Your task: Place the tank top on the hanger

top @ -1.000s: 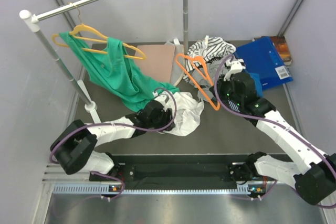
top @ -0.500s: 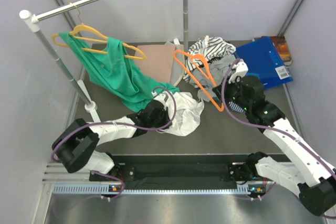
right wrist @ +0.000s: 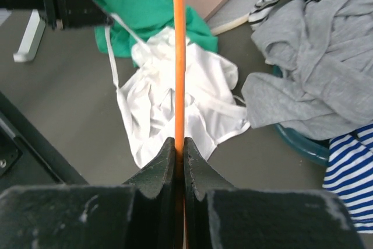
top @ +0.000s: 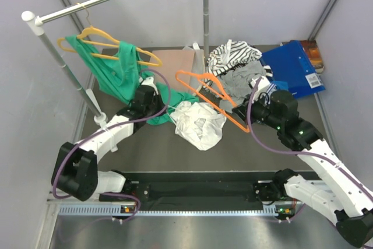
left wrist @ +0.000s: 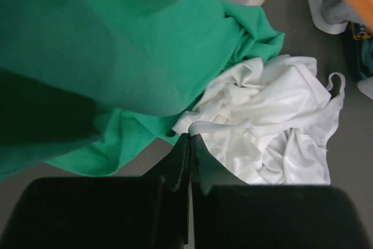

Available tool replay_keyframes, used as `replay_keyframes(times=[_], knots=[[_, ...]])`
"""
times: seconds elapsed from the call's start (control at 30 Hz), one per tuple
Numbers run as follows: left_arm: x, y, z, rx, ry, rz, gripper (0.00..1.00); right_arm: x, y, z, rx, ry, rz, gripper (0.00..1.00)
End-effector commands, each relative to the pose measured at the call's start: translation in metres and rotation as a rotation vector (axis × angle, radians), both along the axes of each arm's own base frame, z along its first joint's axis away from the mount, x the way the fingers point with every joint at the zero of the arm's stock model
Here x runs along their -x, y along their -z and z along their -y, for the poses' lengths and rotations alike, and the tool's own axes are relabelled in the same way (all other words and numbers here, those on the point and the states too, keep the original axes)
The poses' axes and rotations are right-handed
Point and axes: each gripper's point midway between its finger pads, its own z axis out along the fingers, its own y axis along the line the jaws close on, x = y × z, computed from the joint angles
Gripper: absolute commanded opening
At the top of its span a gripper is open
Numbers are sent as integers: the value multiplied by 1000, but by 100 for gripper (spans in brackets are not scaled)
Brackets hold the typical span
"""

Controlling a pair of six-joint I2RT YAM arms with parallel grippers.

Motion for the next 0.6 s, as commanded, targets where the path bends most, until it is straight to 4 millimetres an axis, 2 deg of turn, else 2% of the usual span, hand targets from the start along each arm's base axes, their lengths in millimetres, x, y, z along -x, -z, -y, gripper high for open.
replay_keyframes(times=[0.0, 0.03, 0.3, 0.47, 0.57], knots=[[-11, -7, -23, -60, -27, -1, 0, 14, 1, -13, 21, -103, 20, 0], [-14, -8, -32, -59, -44, -1, 0, 19, 2, -17, 26, -127, 15, 0], [-21, -14, -53, -79, -85, 14, 0, 41, 15, -29, 86, -182, -42, 0], [-20, -9, -64, -117, -105, -4, 0, 55, 6, -39, 55, -224, -42, 0], [-20, -8, -68, -129, -112, -4, 0, 57, 3, -42, 46, -230, -34, 0]])
